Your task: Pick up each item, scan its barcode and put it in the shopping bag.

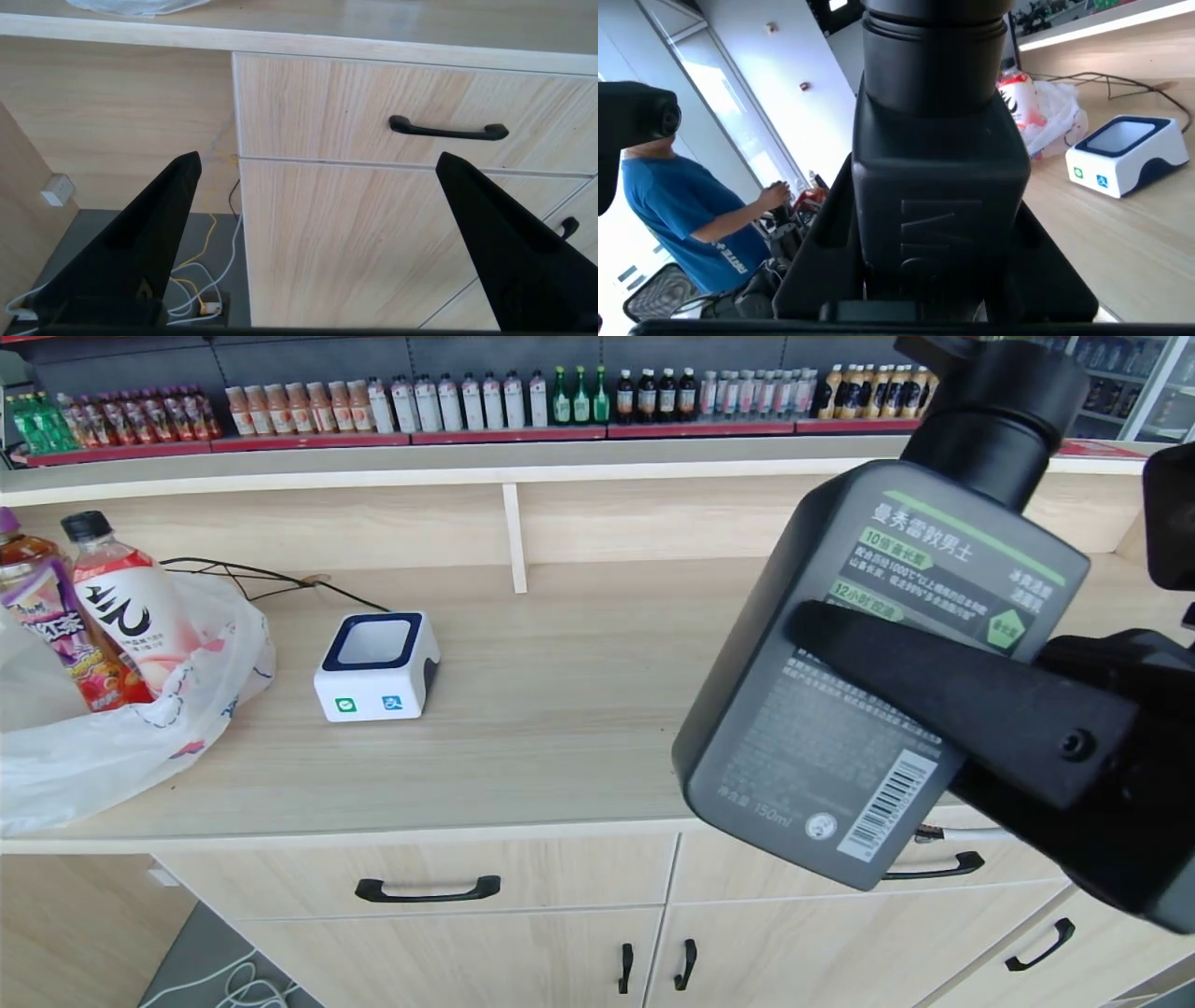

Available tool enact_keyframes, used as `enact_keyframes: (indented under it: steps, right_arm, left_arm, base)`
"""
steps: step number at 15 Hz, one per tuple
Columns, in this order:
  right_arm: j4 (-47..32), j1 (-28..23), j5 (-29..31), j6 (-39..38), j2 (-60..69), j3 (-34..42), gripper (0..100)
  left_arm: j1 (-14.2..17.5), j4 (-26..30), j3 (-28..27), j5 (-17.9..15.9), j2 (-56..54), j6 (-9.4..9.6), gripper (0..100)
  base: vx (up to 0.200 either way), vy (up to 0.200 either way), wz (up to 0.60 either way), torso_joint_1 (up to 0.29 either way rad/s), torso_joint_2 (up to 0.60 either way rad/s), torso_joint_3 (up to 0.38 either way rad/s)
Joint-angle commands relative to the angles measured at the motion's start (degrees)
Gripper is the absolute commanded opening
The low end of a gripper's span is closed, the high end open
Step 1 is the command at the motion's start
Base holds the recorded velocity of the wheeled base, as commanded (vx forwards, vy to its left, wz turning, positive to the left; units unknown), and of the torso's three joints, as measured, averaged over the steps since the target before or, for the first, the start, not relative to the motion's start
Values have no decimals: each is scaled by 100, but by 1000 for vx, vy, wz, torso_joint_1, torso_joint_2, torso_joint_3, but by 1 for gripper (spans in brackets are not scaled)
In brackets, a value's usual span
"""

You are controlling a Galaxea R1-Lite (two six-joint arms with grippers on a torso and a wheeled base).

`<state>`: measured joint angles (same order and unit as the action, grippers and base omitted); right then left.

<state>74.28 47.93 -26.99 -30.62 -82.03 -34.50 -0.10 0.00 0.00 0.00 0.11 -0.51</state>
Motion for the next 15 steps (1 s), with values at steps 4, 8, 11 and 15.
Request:
enact_keyframes:
  steps: [4, 8, 11, 15]
  right_arm:
    - [-1, 41, -8, -31, -226, -180, 0]
    - [-10, 85, -8, -31, -410, -382, 0]
    - [-10, 85, -17, -31, -428, -391, 0]
    - [-10, 85, -17, -23, -401, -426, 0]
  left_arm:
    - [1, 0, 0, 0, -2, -2, 100]
    - [1, 0, 0, 0, -2, -2, 100]
    - [1, 0, 0, 0, -2, -2, 100]
    - [1, 0, 0, 0, -2, -2, 100]
  base:
    - [0, 0, 0, 0, 0, 0]
    - [0, 0, 0, 0, 0, 0]
    - [0, 0, 0, 0, 0, 0]
    - [0, 0, 0, 0, 0, 0]
